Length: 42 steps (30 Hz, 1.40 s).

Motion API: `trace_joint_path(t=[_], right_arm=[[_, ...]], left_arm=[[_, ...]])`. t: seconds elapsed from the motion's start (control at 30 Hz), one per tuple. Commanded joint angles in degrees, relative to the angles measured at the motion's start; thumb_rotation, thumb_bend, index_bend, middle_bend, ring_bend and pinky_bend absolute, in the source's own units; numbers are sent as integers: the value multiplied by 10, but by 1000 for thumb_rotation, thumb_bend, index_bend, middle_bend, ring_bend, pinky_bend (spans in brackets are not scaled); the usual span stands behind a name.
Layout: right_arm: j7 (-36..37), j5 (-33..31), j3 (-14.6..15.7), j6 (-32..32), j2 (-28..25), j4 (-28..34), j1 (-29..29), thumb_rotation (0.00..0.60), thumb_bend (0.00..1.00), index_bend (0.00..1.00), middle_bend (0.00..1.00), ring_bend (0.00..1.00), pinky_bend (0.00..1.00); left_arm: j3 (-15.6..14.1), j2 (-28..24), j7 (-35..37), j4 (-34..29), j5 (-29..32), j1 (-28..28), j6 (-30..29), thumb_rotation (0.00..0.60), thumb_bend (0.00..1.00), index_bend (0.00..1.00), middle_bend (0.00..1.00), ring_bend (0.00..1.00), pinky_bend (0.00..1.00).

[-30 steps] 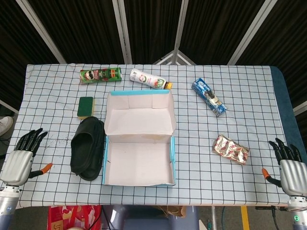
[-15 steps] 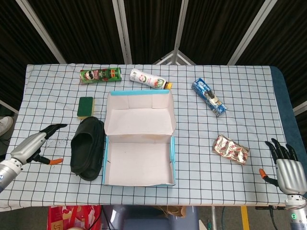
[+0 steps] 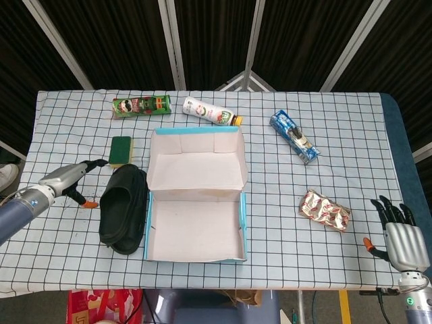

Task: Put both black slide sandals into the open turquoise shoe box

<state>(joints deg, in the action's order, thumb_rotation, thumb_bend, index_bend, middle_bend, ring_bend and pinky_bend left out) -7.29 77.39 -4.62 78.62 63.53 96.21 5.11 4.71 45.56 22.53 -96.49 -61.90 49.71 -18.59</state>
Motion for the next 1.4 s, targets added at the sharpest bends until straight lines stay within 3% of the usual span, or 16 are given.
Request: trace_joint_path(t=[0.03, 0.37, 0.77, 1.1, 1.4], right_arm=[[-7, -9, -1, -8, 2, 0, 4, 600, 291, 130, 77, 157, 72], [-16, -20, -2, -15, 4, 0, 7, 600, 291, 130, 77, 158, 72], [-25, -29, -2, -21, 5, 2, 11, 600, 291, 130, 77, 158, 71], [-31, -33, -1, -21, 5, 4, 12, 600, 291, 130, 77, 158, 72], [-34, -37, -1, -22, 5, 5, 13, 600, 291, 130, 77, 158, 72]], left_arm=[[-17, 36, -37, 32, 43, 45, 27, 600, 276, 68, 80, 0, 68], [-68, 98, -94, 73, 136, 92, -2, 600, 258, 80, 116, 0, 68], [-94, 125, -134, 86, 199, 114, -33, 600, 258, 110, 155, 0, 68], [-98, 164, -154, 120, 223, 109, -59, 600, 258, 200, 191, 0, 68], [-107, 190, -188, 131, 242, 113, -78, 600, 258, 211, 196, 0, 68]])
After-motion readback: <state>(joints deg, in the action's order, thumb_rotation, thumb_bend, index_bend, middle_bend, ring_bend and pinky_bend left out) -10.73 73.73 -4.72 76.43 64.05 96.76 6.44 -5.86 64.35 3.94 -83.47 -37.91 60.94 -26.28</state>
